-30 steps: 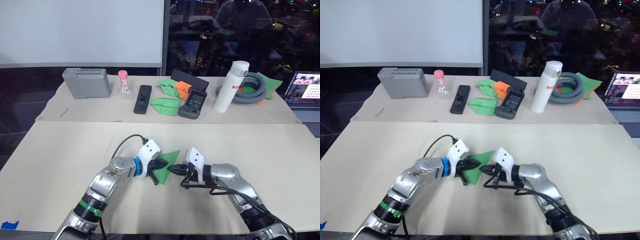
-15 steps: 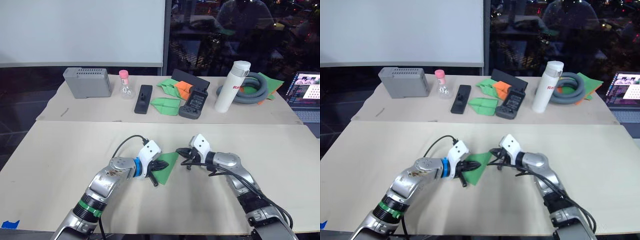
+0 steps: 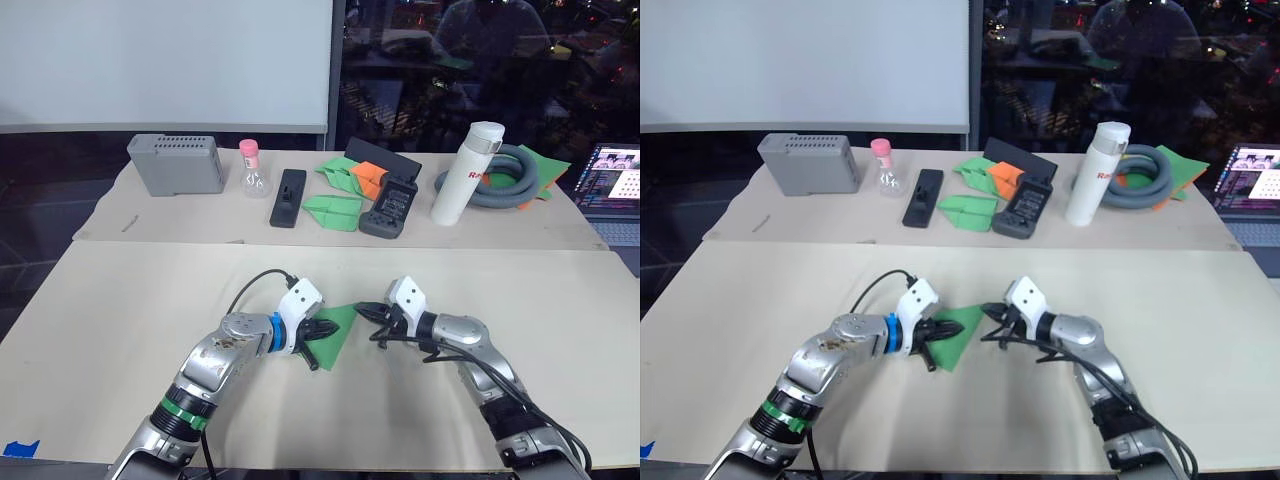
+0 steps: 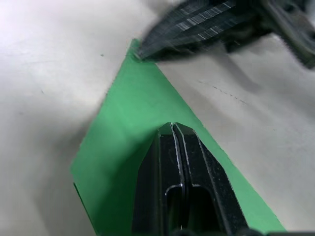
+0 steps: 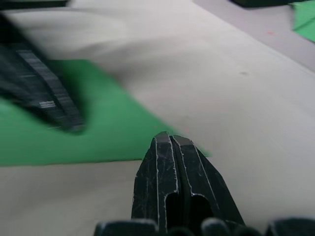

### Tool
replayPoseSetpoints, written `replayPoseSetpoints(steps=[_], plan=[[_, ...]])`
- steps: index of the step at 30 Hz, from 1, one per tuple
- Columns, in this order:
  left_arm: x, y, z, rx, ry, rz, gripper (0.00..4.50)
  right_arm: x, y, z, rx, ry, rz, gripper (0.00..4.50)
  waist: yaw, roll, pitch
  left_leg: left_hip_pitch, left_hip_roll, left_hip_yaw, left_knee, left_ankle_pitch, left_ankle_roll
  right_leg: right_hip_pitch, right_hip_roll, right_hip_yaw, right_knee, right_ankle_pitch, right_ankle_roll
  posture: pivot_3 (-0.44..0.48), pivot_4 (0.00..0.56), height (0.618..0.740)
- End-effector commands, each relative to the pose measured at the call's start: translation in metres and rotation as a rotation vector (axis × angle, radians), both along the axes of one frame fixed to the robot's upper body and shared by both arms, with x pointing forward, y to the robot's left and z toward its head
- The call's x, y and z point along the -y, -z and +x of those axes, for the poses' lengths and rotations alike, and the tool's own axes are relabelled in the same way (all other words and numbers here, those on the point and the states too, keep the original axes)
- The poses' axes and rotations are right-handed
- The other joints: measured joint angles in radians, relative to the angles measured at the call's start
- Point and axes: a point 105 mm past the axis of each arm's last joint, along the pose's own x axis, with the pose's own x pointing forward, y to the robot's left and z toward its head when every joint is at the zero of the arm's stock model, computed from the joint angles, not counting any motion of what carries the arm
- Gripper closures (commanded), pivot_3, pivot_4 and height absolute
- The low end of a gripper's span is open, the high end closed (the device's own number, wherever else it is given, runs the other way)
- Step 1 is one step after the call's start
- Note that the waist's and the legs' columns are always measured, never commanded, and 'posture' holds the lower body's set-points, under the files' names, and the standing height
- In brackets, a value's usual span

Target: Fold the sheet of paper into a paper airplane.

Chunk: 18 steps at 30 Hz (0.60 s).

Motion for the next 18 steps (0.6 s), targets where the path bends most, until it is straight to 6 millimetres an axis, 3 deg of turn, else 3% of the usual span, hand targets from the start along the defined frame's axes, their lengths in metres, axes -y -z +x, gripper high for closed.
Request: replayPoseSetpoints(steps=[1, 9, 18], plan=[[-0.005, 0.008, 0.003, -0.014, -0.025, 0.038, 4.47, -0.011, 0.022, -0.02, -0.087, -0.065, -0.023, 4.5, -0.001, 0.0, 0.0, 0.0, 0.0, 0.0, 0.0, 0.0, 0.0, 0.0, 0.0, 0.0, 0.0, 0.0, 0.0, 0.0, 0.15, 0.74], [-0.009, 0.012, 0.001, -0.029, -0.043, 0.03, 4.47, -0.027, 0.029, -0.052, -0.118, -0.217, -0.14, 4.5, -0.002, 0.0, 0.0, 0.0, 0.0, 0.0, 0.0, 0.0, 0.0, 0.0, 0.0, 0.0, 0.0, 0.0, 0.0, 0.0, 0.15, 0.74], [-0.016, 0.014, 0.003, -0.03, -0.053, 0.047, 4.47, -0.042, 0.038, -0.086, -0.19, -0.322, -0.16, 4.5, -0.007, 0.0, 0.0, 0.001, 0.001, 0.0, 0.0, 0.0, 0.0, 0.0, 0.0, -0.001, 0.0, 0.0, 0.0, 0.0, 0.15, 0.74]])
